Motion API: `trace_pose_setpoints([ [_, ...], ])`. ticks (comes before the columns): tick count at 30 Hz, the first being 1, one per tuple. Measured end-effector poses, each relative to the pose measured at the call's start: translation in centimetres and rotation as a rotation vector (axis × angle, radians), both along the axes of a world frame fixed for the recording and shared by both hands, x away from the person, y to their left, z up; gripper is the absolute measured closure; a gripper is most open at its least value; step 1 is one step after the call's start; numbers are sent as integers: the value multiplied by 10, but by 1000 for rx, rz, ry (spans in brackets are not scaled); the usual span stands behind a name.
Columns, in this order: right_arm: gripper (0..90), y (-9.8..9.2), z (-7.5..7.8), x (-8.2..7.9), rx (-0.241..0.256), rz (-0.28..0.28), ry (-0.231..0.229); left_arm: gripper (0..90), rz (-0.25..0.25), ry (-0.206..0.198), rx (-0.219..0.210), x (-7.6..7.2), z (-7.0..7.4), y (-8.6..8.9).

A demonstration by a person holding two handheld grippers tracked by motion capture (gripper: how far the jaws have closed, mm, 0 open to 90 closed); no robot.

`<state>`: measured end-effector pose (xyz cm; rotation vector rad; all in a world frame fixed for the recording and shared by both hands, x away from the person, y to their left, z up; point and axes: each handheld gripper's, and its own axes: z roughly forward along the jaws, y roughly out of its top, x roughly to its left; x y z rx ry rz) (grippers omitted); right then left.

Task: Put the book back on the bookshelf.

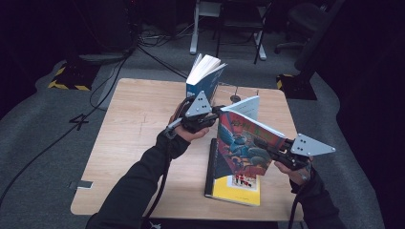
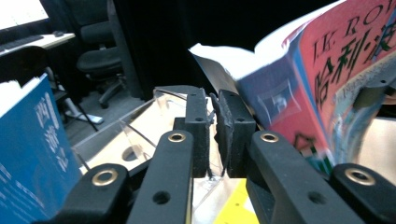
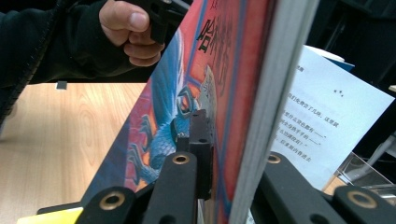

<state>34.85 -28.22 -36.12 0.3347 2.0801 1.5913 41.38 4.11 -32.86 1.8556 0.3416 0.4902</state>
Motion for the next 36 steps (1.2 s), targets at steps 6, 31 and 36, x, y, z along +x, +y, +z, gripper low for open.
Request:
trace_pose_setpoints([
  [6,834,-1,-2,-12,11,-6,-18,737,11,36,33,-19,-15,2],
  [31,834,-5,-6,-36,19,-3,-41,377,-94,172,249,-65,-96,14],
  [36,833,-6,-6,-39,17,-4,-44,353,-138,191,235,-67,-103,7],
])
